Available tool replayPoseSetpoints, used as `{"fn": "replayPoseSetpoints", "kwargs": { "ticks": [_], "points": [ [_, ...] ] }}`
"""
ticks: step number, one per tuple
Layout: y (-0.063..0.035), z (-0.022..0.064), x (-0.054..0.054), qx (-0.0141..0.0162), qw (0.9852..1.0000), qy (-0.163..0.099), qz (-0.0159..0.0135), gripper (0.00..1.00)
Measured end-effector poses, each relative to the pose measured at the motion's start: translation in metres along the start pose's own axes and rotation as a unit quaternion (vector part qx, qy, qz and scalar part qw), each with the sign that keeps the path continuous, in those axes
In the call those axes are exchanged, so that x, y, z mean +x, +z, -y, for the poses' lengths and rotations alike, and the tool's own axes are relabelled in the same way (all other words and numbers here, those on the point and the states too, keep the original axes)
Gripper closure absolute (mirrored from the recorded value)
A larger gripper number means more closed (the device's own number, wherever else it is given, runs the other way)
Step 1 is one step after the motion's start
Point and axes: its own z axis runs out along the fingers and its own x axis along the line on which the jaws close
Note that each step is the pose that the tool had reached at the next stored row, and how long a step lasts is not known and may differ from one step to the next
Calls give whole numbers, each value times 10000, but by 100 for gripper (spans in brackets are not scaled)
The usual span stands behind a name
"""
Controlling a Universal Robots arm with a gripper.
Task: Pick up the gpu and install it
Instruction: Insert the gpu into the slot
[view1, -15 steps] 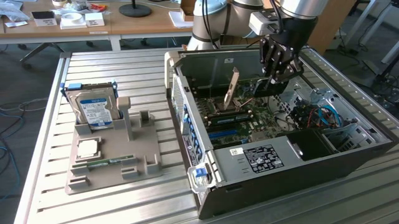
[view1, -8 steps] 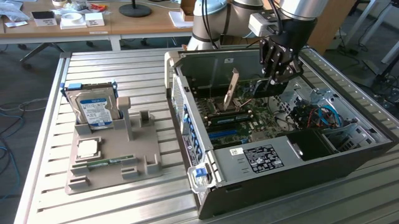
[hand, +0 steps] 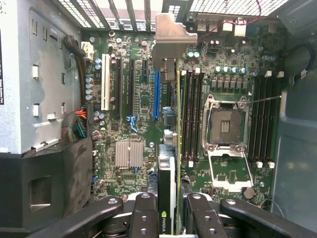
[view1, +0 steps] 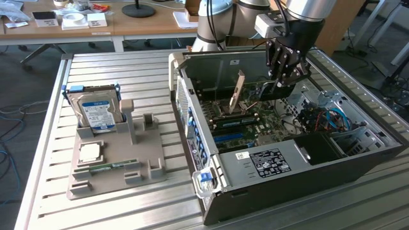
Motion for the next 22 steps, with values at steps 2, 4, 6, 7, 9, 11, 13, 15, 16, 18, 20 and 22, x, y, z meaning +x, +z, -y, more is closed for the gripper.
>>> {"fn": "replayPoseSetpoints", "kwargs": {
  "ticks": [2,4,6,7,9,11,13,15,16,18,20,22],
  "points": [
    [0,0,0,0,10000,0,0,73],
    [10,0,0,4,10000,0,2,73],
    [25,-1,1,12,10000,0,0,73],
    [36,-3,1,22,10000,1,0,73],
    [55,-6,1,48,10000,-1,-1,73],
    [70,-9,1,70,10000,-4,-1,73],
    [70,-9,1,73,10000,-5,-2,73],
    [73,-13,2,73,10000,-5,-1,73],
    [76,-13,2,73,10000,-5,-1,73],
    [76,-13,2,73,10000,-5,-1,73],
    [86,-13,1,74,10000,-4,2,73],
    [101,-14,2,73,10000,-5,-1,73]
  ]
}}
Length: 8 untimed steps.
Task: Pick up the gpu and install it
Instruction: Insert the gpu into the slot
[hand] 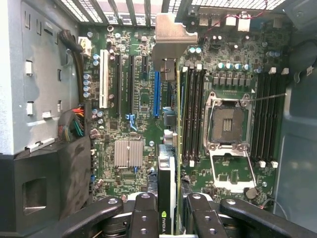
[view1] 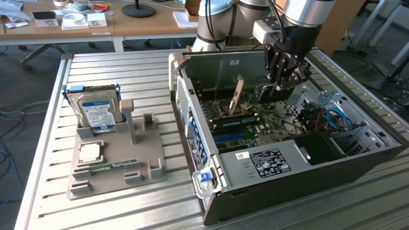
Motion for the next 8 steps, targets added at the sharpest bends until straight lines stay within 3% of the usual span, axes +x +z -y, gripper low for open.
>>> {"fn": "replayPoseSetpoints", "kwargs": {
  "ticks": [8],
  "points": [
    [42,-23,1,1,10000,0,-1,73]
  ]
}}
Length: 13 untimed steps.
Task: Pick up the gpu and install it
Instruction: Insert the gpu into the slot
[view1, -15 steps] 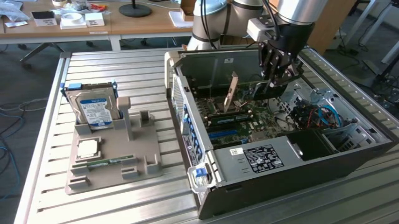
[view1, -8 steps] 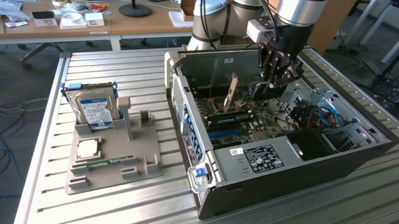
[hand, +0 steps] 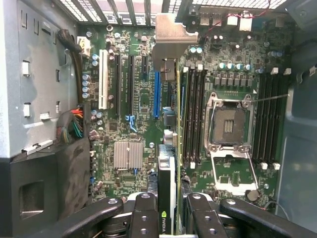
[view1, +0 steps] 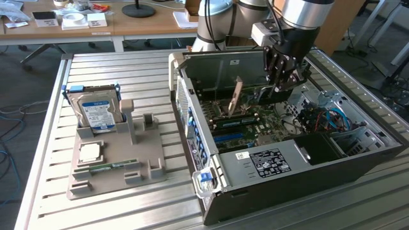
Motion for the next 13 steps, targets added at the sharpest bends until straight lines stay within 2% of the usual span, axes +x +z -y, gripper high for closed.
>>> {"fn": "replayPoseSetpoints", "kwargs": {
  "ticks": [13],
  "points": [
    [16,-51,-1,0,10000,0,0,73]
  ]
}}
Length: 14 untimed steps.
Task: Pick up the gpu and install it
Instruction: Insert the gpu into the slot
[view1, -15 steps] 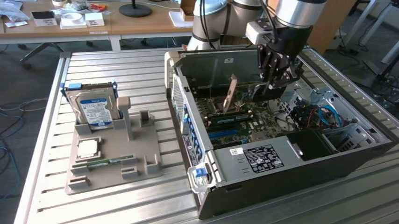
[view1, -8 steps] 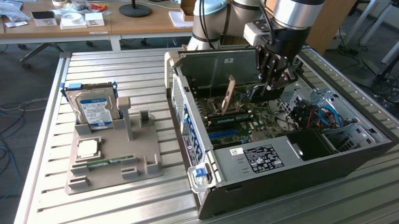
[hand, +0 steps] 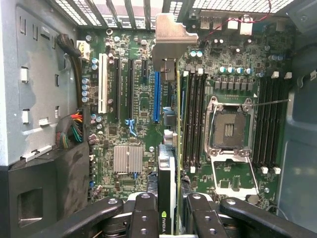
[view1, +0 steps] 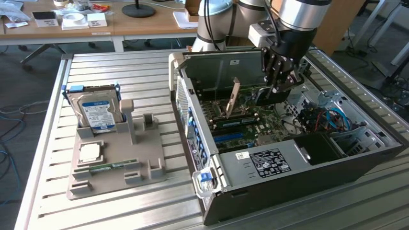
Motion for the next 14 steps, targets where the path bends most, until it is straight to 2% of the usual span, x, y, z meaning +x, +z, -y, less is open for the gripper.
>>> {"fn": "replayPoseSetpoints", "kwargs": {
  "ticks": [10,14],
  "points": [
    [-2,-20,49,1,10000,-1,1,73],
    [-4,-42,75,7,10000,1,17,73]
  ]
}}
